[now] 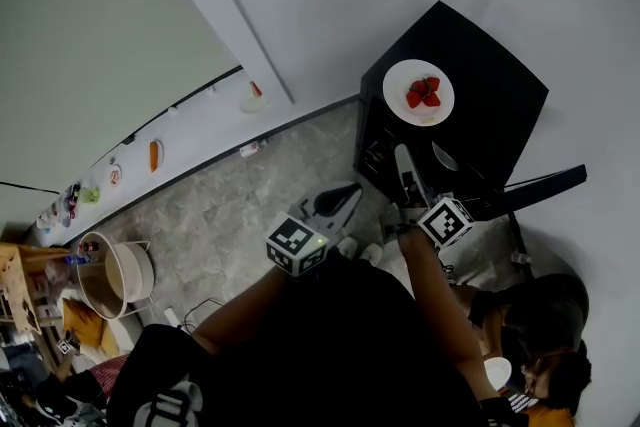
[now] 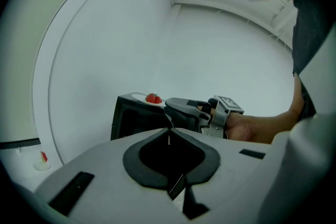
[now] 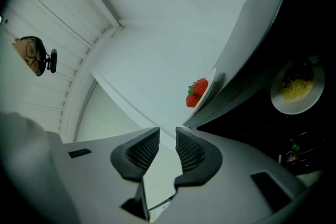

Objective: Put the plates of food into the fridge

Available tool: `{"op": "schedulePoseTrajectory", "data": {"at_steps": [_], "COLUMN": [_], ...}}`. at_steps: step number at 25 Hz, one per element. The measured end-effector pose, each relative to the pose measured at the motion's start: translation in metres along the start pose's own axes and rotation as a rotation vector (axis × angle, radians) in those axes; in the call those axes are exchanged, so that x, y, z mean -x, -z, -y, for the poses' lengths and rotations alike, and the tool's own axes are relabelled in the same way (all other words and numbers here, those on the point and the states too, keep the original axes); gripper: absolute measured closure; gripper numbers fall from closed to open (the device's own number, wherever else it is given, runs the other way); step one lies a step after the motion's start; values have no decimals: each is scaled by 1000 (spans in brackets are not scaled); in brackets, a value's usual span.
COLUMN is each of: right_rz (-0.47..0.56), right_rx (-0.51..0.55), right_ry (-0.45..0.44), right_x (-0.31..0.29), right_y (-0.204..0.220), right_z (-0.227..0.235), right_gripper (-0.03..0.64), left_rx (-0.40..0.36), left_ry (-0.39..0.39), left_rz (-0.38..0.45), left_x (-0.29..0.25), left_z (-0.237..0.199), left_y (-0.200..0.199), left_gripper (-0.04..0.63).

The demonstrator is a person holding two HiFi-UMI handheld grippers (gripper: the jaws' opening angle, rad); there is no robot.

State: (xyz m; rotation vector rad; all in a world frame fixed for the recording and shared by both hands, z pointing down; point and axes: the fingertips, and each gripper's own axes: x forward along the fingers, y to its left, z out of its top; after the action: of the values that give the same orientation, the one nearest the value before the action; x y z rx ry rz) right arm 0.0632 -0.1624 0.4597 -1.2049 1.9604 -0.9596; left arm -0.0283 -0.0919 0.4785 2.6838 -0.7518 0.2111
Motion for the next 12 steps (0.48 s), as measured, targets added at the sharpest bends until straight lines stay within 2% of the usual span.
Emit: {"op": "schedulePoseTrajectory", "data": {"at_steps": [1,6,12], "right_rz": [3,22,59], "right_rx": [-21,-67,-177], "right_ry": [0,11,37], "right_x": [-3,-15,-28], "right_y": [0,-4,-8], "right_z": [4,15,27], "right_gripper": [517,517,494], "left_rx": [2,4,-5], "left_ry": [-3,-9,-12], "left_rz": [-1,-1,-2], "left_x": [-2,-8,-10], "left_z": [-3,-12,-18], "left_y": [0,-2,-9], "left_gripper": [571,571,571]}}
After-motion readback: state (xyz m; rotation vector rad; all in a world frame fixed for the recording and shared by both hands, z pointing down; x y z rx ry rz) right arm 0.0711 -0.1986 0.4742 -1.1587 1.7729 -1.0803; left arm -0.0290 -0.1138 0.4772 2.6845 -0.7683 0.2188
